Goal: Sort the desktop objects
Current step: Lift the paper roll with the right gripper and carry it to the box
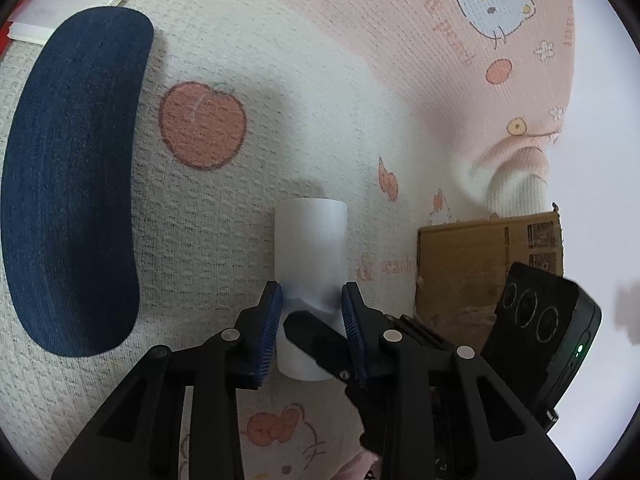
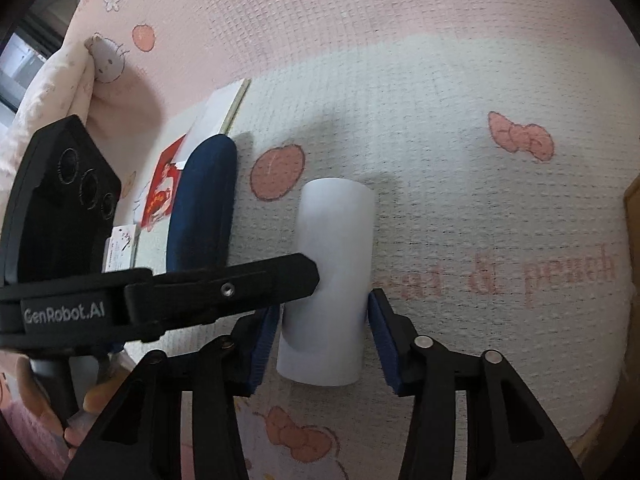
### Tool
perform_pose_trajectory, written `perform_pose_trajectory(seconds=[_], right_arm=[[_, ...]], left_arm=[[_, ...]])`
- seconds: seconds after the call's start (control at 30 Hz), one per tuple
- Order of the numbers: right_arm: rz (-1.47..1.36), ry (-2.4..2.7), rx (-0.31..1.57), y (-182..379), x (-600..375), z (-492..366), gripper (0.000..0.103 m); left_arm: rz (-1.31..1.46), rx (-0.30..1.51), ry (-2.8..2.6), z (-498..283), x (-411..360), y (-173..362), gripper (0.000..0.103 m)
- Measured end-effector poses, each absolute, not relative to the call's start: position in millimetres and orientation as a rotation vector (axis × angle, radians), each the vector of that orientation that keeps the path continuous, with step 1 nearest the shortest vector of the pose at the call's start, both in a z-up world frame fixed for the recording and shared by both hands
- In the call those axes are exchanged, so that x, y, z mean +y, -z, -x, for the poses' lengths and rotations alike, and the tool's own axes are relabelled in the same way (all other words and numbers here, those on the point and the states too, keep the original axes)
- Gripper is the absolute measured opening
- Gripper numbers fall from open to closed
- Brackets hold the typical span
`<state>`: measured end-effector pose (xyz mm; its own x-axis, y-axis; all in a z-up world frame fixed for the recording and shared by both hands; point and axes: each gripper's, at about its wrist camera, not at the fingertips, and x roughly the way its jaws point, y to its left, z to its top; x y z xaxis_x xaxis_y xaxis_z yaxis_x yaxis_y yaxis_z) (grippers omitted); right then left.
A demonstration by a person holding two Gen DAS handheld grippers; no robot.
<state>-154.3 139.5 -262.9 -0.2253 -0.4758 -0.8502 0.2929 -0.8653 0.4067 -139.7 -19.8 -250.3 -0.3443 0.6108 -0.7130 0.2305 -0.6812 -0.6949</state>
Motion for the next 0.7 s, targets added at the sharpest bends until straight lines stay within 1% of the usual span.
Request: perform_pose_trajectory(seconds=[0.13, 0.27, 0.53, 0.7], right_arm=[[-1.559, 2.118, -0.240, 259, 142, 153, 0.040], [-1.506, 2.146, -0.232, 240, 142, 147, 0.040], [-1.329, 2.222, -0.204, 172, 146, 134, 0.040], [-1.221, 2.264, -0.163, 130, 147, 124, 0.040]], left_arm=[[1.589, -1.134, -2.116, 133, -22, 246, 0.033], [1.518, -1.203, -2.122, 126, -25, 232, 0.032], [1.305, -1.213, -2.200, 107, -28, 166, 0.031], [1.174, -1.160, -2.269, 94, -18, 121, 0.031]])
